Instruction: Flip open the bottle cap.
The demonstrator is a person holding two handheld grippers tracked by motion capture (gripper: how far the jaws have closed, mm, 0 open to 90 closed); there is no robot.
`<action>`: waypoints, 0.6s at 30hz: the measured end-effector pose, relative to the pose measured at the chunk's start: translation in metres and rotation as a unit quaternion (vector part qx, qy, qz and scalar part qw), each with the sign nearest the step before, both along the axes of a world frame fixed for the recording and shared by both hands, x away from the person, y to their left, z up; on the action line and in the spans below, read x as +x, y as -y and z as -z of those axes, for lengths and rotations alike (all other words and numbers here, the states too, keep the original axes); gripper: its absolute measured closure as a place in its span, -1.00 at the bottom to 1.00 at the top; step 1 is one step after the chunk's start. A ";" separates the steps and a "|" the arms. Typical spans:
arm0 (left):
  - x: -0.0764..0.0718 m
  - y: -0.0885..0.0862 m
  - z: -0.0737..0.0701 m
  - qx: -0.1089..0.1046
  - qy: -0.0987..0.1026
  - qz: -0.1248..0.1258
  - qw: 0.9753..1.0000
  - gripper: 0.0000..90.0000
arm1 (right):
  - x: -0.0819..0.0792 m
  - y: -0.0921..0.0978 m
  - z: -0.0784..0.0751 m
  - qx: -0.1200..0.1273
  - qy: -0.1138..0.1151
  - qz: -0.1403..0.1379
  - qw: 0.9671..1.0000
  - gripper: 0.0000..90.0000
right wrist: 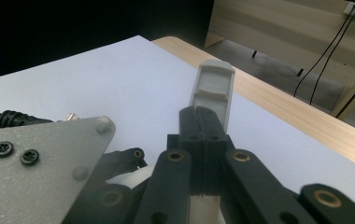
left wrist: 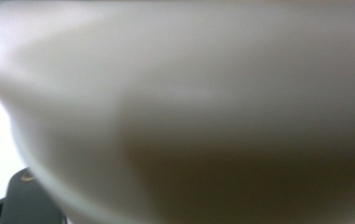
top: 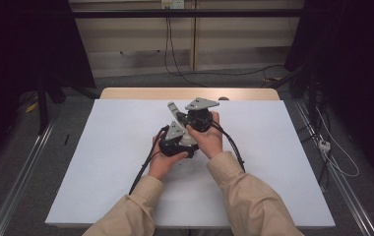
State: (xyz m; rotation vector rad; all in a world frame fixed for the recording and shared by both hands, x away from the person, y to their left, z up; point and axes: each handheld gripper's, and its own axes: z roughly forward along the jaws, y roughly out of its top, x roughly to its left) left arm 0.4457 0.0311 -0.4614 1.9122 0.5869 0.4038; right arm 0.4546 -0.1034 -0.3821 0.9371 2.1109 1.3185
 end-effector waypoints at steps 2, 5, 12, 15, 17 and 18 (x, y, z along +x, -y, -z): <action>-0.001 0.000 0.000 0.004 0.004 0.000 1.000 -0.64 | 0.000 0.000 0.000 0.001 0.001 0.001 1.000 1.00; -0.001 0.000 -0.001 0.007 -0.001 0.013 1.000 -0.68 | -0.001 0.001 0.000 0.010 -0.001 0.002 1.000 0.99; -0.001 -0.006 -0.001 -0.005 -0.039 0.014 0.999 -0.85 | -0.004 0.003 0.002 0.025 0.005 0.003 1.000 0.81; -0.004 -0.010 -0.003 -0.012 -0.043 0.016 0.999 -0.86 | -0.006 0.005 0.001 0.024 0.007 0.004 1.000 0.65; -0.006 -0.012 -0.006 -0.007 -0.045 0.018 0.999 -0.88 | -0.007 0.007 0.001 0.028 0.005 0.001 1.000 0.59; -0.008 -0.013 -0.007 -0.003 -0.044 0.018 0.999 -0.88 | -0.008 0.007 0.001 0.031 0.003 0.000 1.000 0.51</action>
